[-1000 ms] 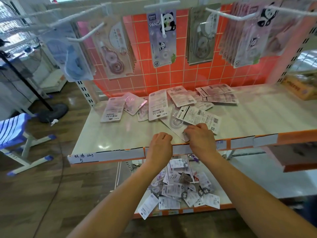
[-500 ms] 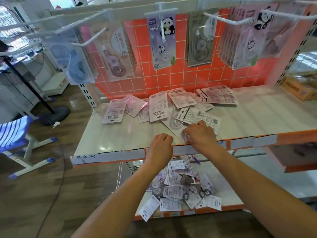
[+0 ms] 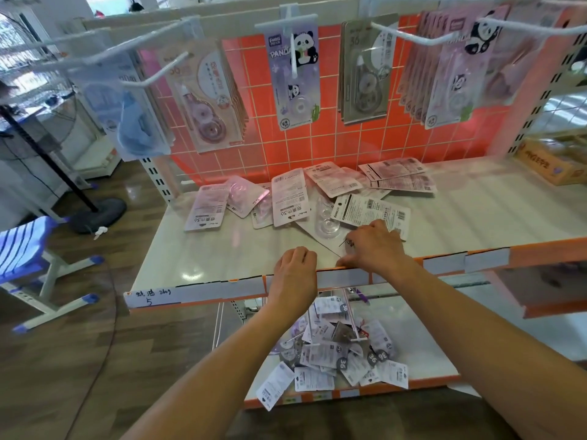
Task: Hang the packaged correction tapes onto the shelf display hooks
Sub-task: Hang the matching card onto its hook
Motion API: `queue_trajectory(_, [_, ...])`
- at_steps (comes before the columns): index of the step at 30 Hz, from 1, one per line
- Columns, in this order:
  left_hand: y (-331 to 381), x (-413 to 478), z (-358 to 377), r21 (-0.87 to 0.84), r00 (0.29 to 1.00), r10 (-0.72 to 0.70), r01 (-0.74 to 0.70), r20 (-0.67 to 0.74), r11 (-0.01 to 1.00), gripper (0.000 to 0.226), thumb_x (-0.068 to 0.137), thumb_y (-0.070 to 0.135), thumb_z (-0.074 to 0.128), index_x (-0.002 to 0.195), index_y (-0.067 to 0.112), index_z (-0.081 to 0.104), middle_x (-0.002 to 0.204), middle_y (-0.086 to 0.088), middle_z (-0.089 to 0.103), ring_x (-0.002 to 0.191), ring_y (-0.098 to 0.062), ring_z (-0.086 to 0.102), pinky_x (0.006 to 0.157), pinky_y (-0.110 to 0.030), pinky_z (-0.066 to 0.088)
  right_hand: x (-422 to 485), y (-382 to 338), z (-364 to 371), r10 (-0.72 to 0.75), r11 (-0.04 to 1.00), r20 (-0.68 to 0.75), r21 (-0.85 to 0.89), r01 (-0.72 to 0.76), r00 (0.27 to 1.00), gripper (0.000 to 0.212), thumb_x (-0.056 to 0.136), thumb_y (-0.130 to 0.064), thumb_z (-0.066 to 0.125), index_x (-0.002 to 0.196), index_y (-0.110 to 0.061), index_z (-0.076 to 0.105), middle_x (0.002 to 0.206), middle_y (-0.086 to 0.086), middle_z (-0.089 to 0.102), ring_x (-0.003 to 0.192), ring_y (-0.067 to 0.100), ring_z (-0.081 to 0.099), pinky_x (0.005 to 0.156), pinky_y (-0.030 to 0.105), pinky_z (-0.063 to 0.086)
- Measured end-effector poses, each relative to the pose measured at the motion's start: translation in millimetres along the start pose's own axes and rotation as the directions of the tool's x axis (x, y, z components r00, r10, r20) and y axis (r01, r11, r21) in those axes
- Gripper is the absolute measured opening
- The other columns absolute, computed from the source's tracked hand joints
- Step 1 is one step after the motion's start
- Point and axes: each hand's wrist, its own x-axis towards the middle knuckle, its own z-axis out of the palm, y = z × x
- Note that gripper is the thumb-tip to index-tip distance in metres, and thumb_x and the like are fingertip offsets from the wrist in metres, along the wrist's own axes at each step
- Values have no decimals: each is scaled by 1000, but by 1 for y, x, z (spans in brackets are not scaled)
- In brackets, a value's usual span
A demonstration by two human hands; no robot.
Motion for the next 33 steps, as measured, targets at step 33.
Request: queue_trajectory(33, [-11,-1,-45,-860,786,-571,444,238,253,33,89,3,42,119,11,55,103,-7,64,94,-24,57,81,-34,48,-75,-50,36,-60,888,-676,300,349,734,10,81,1,66,84,-9,64,76,4,61,69,24,56,51,34,47])
